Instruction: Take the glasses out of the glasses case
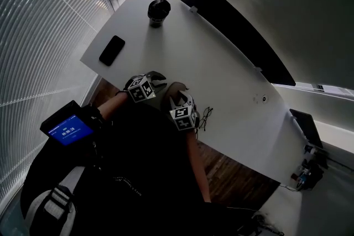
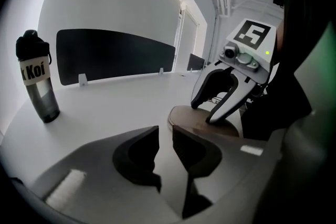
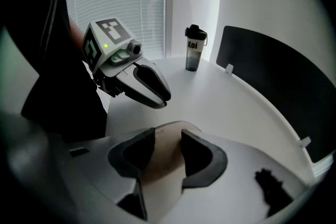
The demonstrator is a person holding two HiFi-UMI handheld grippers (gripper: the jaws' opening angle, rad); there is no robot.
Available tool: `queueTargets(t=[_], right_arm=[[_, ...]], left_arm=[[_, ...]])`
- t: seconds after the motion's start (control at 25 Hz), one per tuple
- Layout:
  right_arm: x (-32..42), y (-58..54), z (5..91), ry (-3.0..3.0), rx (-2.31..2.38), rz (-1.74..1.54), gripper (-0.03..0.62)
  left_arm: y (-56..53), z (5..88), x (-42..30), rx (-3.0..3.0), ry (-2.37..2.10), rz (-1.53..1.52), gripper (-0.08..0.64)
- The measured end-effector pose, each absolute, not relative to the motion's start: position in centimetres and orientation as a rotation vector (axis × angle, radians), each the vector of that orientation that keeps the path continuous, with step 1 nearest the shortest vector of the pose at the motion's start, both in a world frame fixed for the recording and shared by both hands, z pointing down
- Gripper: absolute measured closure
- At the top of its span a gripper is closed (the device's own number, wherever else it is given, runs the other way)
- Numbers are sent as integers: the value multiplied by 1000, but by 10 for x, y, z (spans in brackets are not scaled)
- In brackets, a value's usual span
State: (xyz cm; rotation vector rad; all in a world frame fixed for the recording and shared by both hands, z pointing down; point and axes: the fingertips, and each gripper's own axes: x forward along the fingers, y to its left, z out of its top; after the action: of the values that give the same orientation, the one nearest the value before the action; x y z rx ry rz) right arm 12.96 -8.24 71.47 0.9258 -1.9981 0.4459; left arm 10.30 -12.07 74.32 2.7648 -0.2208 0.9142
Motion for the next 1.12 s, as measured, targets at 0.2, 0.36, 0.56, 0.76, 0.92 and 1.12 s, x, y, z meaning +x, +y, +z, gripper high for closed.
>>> queueTargets(t=[0.2, 0.36, 0.56, 0.76, 0.92, 1.12], right_arm=[[137, -84, 703, -2028, 1021, 479, 423], [160, -86, 657, -2150, 1292, 497, 423], [220, -72, 599, -2220, 1830, 618, 435], [264, -35, 630, -2025, 2056, 678, 583], [262, -23, 644, -1981, 2032, 693, 583], [247, -30, 642, -2021, 1988, 697, 584]], left_arm=[[-126, 719, 116, 2851, -213, 834, 471], [-126, 686, 131, 2962, -160, 773, 471], [-122, 630, 143, 3039, -143, 539, 472], [-109, 628, 141, 3002, -123, 439, 493], [-100, 636, 144, 3004, -80, 486, 496], [-97, 639, 142, 3007, -63, 507, 497]])
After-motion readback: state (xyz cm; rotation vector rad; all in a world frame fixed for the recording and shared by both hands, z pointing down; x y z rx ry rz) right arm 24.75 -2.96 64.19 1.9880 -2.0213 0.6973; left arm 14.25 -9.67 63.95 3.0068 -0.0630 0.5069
